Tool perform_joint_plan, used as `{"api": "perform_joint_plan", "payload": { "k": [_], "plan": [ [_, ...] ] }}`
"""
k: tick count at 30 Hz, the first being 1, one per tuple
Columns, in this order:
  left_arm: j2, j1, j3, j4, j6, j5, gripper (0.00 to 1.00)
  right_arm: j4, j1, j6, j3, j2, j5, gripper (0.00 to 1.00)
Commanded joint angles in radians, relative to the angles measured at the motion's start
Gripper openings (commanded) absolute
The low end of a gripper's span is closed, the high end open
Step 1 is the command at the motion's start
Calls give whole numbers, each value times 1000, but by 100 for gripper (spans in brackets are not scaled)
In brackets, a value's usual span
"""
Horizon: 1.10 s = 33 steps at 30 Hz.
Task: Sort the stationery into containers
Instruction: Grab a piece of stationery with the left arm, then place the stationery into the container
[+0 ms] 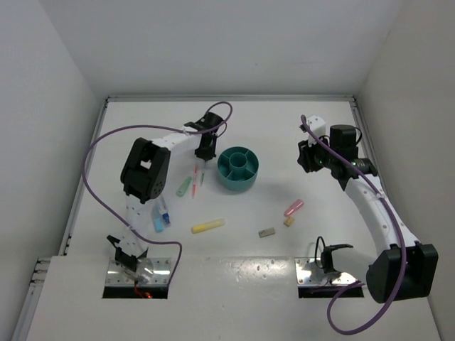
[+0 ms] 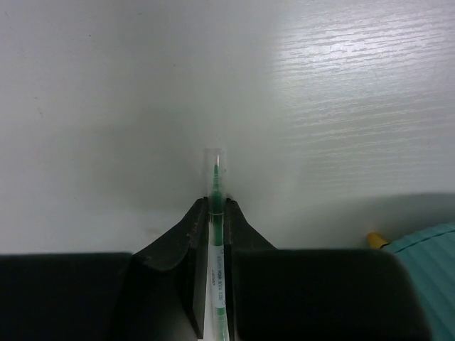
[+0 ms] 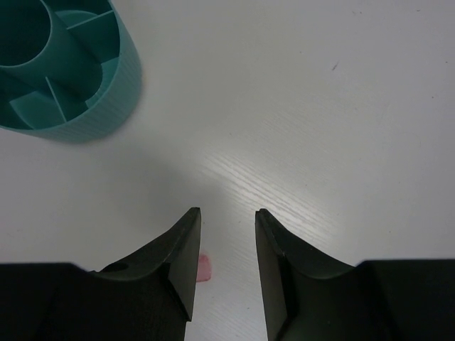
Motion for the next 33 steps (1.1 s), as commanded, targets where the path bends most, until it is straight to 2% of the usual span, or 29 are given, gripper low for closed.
{"api": "perform_joint_plan", "payload": {
  "k": [1, 5, 13, 15, 18, 20, 21, 24, 29, 33],
  "plan": [
    [-4, 41, 11, -62, -13, 8, 6, 40, 0, 10, 33, -22, 3, 37],
    [-124, 98, 20, -62, -23, 17, 0, 40, 0, 10, 33, -22, 3, 37],
    [-455, 144, -104, 178, -33, 193, 0, 40, 0, 10, 33, -22, 3, 37],
    [-515, 153, -159, 240, -42, 296, 0, 40, 0, 10, 33, -13, 3, 37],
    [-610, 153, -265, 420, -86, 497, 0, 40, 0, 10, 33, -13, 3, 37],
    [-659, 153, -366, 608, -129, 598, 0, 40, 0, 10, 33, -13, 3, 37],
    [-670, 153, -399, 672, -143, 668, 0, 40, 0, 10, 33, -13, -6, 37],
    [-682, 153, -489, 879, -166, 727, 0, 40, 0, 10, 33, -13, -16, 37],
    [-682, 122, -584, 1203, -177, 727, 0, 40, 0, 10, 33, -13, -27, 37],
    [-641, 102, -546, 1233, -139, 697, 0, 40, 0, 10, 33, -3, -27, 37]
  ]
}}
